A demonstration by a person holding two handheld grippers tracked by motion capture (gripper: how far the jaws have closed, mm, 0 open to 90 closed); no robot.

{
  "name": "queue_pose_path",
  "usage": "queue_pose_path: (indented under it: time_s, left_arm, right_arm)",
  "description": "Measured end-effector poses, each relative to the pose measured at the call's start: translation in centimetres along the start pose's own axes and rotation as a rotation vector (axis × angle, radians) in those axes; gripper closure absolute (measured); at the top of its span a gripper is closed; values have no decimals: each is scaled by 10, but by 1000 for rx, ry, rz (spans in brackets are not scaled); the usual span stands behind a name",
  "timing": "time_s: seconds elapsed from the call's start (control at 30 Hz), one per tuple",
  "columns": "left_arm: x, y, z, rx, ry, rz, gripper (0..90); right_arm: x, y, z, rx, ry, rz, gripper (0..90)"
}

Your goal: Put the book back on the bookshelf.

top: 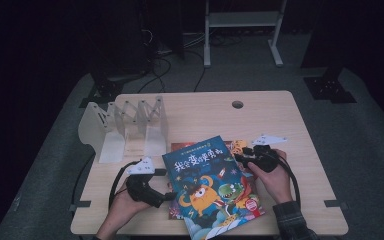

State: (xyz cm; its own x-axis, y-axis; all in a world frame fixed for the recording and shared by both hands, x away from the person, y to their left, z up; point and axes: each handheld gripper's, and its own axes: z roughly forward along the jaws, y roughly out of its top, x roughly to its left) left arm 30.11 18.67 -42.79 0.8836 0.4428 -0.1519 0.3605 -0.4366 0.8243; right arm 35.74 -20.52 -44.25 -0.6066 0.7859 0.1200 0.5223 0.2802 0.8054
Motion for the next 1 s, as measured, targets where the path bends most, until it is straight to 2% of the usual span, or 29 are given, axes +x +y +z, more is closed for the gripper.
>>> queue_pose_path:
  time_s: [0.07, 0.13, 0.17, 0.2, 0.23, 0.27, 0.3, 0.4, 0.47, 0.6, 0.73, 1.0]
  left_arm:
    - [4, 3, -1, -19, 37, 10, 9]
    - [7, 5, -2, -22, 45, 9, 10]
    - [13, 9, -2, -9, 70, 11, 14]
    - [13, 9, -2, -9, 70, 11, 18]
    - [16, 10, -1, 0, 75, 15, 18]
    - [20, 11, 0, 1, 87, 20, 18]
    - [26, 13, 2, 6, 104, 23, 18]
    - [33, 15, 5, 11, 117, 28, 18]
    - [43, 16, 10, 29, 127, 33, 18]
    - [54, 14, 15, 14, 124, 23, 18]
    - [67, 15, 24, 57, 112, 10, 18]
    - [70, 14, 37, 101, 77, 15, 32]
  right_arm:
    - [0, -3, -5, -2, 9, -5, 533]
    - [1, -5, -8, -10, 9, -9, 543]
    - [2, -9, -13, -6, 9, -15, 553]
    - [2, -9, -13, -6, 9, -15, 553]
    - [2, -14, -18, 19, 23, -16, 547]
    - [2, -14, -18, 19, 23, -16, 547]
    - [2, -19, -22, 19, 45, -11, 542]
    - [3, -25, -26, 19, 53, -9, 536]
    - [4, -31, -30, 22, 54, -13, 515]
    - [6, -38, -35, 17, 64, -13, 497]
    - [8, -46, -42, 13, 80, -16, 496]
    - [14, -60, -57, -5, 78, -23, 457]
